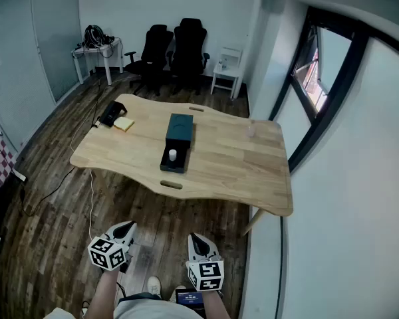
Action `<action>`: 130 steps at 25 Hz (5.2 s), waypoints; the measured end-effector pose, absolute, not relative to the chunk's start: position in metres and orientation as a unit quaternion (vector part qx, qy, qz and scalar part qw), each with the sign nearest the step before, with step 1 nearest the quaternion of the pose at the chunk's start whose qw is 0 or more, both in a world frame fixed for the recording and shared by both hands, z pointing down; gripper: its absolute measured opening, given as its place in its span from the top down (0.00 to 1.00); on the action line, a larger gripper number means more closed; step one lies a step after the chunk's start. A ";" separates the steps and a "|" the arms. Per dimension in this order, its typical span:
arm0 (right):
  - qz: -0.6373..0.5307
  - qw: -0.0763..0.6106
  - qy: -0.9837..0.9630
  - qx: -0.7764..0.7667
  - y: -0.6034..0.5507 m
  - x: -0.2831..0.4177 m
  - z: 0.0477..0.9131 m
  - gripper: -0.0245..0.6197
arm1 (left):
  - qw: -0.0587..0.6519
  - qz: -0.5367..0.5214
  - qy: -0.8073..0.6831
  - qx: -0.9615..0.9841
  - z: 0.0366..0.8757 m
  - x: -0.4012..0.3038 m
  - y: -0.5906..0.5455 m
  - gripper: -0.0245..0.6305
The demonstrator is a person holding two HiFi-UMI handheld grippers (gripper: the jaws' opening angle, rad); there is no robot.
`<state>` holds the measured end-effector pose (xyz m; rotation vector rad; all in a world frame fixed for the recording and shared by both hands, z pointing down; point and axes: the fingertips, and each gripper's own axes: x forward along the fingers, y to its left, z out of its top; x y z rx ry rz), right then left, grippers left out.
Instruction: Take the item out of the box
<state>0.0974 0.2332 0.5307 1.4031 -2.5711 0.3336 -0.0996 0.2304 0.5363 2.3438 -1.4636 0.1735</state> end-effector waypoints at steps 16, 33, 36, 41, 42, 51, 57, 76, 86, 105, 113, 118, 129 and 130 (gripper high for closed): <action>0.133 0.100 -0.865 0.473 0.204 0.120 0.544 0.95 | 0.171 0.073 -0.515 0.837 0.540 -0.075 0.194 0.96; 0.150 0.123 -0.837 0.511 -0.033 0.098 0.565 0.95 | 0.181 0.075 -0.464 0.864 0.554 -0.094 -0.065 0.96; 0.151 0.121 -0.833 0.518 -0.083 0.083 0.563 0.95 | 0.181 0.069 -0.459 0.867 0.551 -0.108 -0.122 0.96; 0.155 0.125 -0.822 0.533 -0.133 0.076 0.564 0.95 | 0.182 0.076 -0.443 0.875 0.555 -0.113 -0.183 0.96; 0.157 0.125 -0.820 0.537 -0.140 0.076 0.565 0.95 | 0.183 0.078 -0.440 0.876 0.558 -0.113 -0.190 0.96; 0.167 0.124 -0.806 0.553 -0.169 0.077 0.575 0.95 | 0.184 0.093 -0.420 0.884 0.571 -0.105 -0.226 0.96; 0.171 0.123 -0.811 0.546 -0.181 0.071 0.582 0.95 | 0.184 0.094 -0.419 0.884 0.574 -0.106 -0.239 0.96; 0.202 0.139 -0.818 0.520 -0.205 0.068 0.620 0.95 | 0.202 0.130 -0.399 0.885 0.621 -0.093 -0.242 0.96; 0.228 0.158 -0.819 0.502 -0.211 0.063 0.649 0.95 | 0.217 0.214 -0.347 0.887 0.674 -0.070 -0.231 0.86; 0.254 0.173 -0.816 0.489 -0.233 0.074 0.675 0.95 | 0.203 0.318 -0.299 0.876 0.725 -0.041 -0.242 0.67; 0.256 0.175 -0.813 0.492 -0.233 0.082 0.678 0.95 | 0.213 0.329 -0.311 0.866 0.733 -0.042 -0.244 0.69; 0.255 0.173 -0.813 0.494 -0.231 0.083 0.673 0.95 | 0.227 0.325 -0.313 0.863 0.732 -0.043 -0.242 0.70; 0.240 0.161 -0.817 0.499 -0.230 0.084 0.656 0.95 | 0.247 0.298 -0.316 0.866 0.709 -0.043 -0.242 0.70; 0.238 0.158 -0.817 0.501 -0.230 0.084 0.652 0.95 | 0.257 0.290 -0.315 0.867 0.705 -0.042 -0.242 0.70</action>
